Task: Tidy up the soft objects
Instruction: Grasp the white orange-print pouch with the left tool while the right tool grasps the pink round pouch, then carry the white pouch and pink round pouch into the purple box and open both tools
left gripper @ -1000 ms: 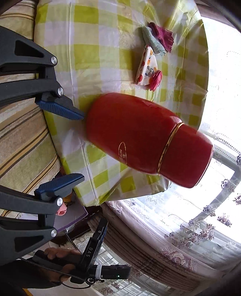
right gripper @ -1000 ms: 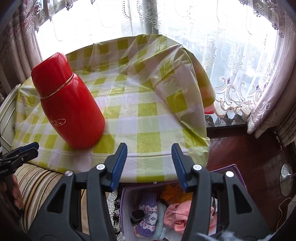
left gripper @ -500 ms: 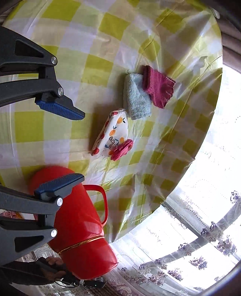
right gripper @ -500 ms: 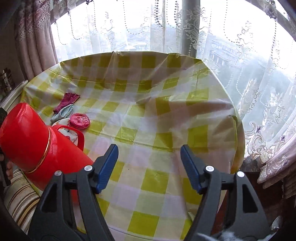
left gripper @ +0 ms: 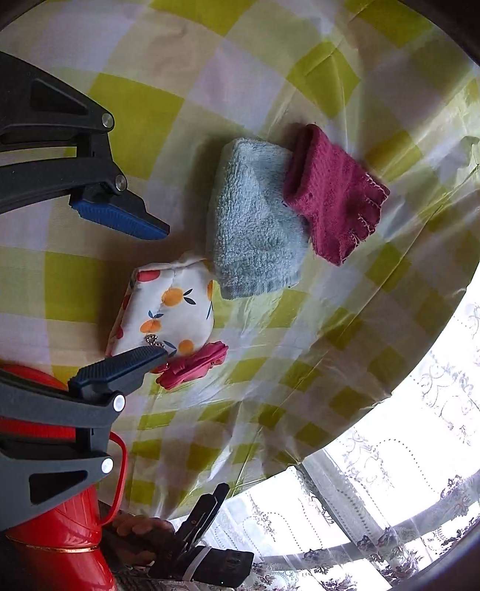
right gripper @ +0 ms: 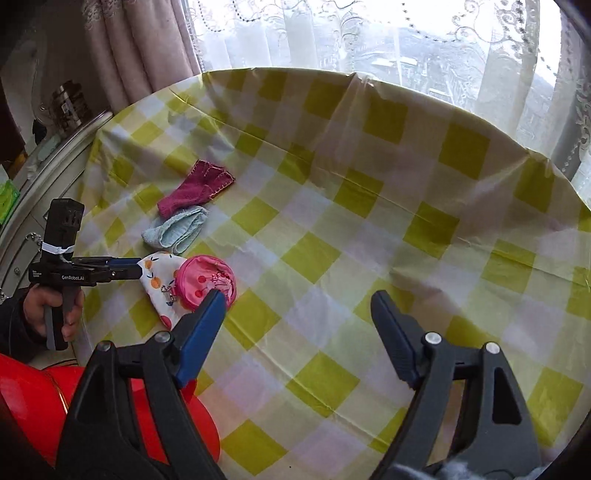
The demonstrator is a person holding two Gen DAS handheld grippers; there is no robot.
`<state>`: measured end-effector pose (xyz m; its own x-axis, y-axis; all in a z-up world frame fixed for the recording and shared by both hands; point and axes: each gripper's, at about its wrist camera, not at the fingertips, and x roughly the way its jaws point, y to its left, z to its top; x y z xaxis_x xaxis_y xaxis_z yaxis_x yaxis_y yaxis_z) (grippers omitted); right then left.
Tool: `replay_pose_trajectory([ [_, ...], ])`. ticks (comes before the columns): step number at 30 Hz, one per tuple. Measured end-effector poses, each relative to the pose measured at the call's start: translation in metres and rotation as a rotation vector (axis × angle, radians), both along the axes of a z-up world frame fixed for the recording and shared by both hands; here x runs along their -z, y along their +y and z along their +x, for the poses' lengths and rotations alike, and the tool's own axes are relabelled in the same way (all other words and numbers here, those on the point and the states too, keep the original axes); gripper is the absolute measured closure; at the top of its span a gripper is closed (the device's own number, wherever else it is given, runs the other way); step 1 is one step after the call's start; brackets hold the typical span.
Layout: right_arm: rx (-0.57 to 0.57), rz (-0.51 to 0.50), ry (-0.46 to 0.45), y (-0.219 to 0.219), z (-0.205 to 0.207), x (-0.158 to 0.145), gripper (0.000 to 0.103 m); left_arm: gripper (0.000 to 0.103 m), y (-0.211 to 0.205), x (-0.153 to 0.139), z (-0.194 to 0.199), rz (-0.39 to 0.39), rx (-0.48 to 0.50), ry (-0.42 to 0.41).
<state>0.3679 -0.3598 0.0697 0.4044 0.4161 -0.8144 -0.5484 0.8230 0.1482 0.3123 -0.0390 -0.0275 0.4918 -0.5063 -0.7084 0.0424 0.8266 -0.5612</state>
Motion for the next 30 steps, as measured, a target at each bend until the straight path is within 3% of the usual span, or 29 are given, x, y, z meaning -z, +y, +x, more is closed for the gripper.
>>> replay_pose_trajectory([
  [7, -0.221, -0.028, 0.107, 0.067, 0.027, 0.045, 0.020, 0.043, -0.009, 0.008, 0.012, -0.021, 0.020, -0.012],
  [16, -0.448, -0.083, 0.204, 0.128, 0.022, 0.084, 0.020, 0.060, -0.016, 0.018, 0.016, -0.040, 0.047, -0.003],
  [20, -0.460, -0.134, 0.227, 0.141, 0.022, 0.104, 0.020, 0.066, -0.017, 0.019, 0.016, -0.037, 0.055, -0.006],
  [25, -0.442, -0.100, 0.271, 0.139, 0.025, 0.116, 0.024, 0.075, -0.019, 0.016, 0.015, -0.021, 0.071, -0.031],
  [26, -0.436, -0.097, 0.259, 0.137, 0.025, 0.115, 0.030, 0.077, -0.020, 0.014, 0.015, -0.016, 0.075, -0.041],
  [30, -0.398, -0.114, 0.224, 0.126, 0.024, 0.108, 0.031, 0.082, -0.024, 0.002, 0.011, 0.003, 0.090, -0.086],
])
